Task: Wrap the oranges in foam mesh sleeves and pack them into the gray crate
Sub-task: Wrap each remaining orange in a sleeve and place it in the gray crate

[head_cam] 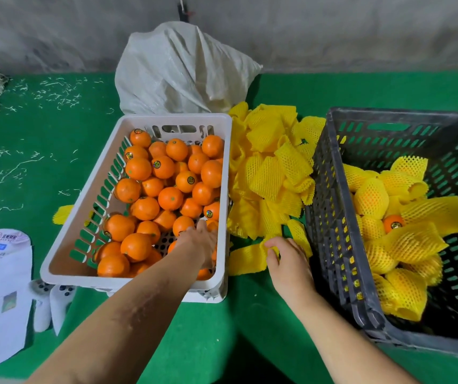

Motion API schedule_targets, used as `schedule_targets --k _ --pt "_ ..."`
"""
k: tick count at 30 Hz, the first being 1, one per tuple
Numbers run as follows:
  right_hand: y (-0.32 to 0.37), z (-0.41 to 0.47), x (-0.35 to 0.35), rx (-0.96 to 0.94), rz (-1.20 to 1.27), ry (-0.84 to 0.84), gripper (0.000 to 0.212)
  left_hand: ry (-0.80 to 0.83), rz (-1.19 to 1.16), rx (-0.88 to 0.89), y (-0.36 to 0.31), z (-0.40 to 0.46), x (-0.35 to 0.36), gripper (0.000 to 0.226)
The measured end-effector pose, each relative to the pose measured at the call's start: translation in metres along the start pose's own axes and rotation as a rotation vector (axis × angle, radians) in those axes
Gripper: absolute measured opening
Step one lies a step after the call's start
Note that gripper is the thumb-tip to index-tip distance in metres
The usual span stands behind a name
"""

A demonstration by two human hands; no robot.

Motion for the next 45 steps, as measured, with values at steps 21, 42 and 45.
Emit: schedule_targets --k 21,42,45 --pt "0.063 -0.015 -0.055 0.002 0.528 -0.335 0.026 -0.072 -2.052 0.61 -0.051 -0.111 -0.047 0.105" --pt "0.089 -0.033 -0.107 -0.263 0.475 -0.258 0.006 -0.778 -1.999 0.383 -0.06 -0.124 -0.051 0.077" --pt "0.099 -0.041 -0.11 -0.374 0.364 -0.269 0.007 -0.75 -2.002 0.356 -0.061 -0.122 -0.052 0.082"
Point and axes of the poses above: each hand's wrist, its own z-axis towards the middle knuckle, its own x-axis out of the palm, y = z × x, the point moved 3 cm from there along z, towards the middle knuckle, and after that the axes turned 1 degree about z, right-handed, at the moved point
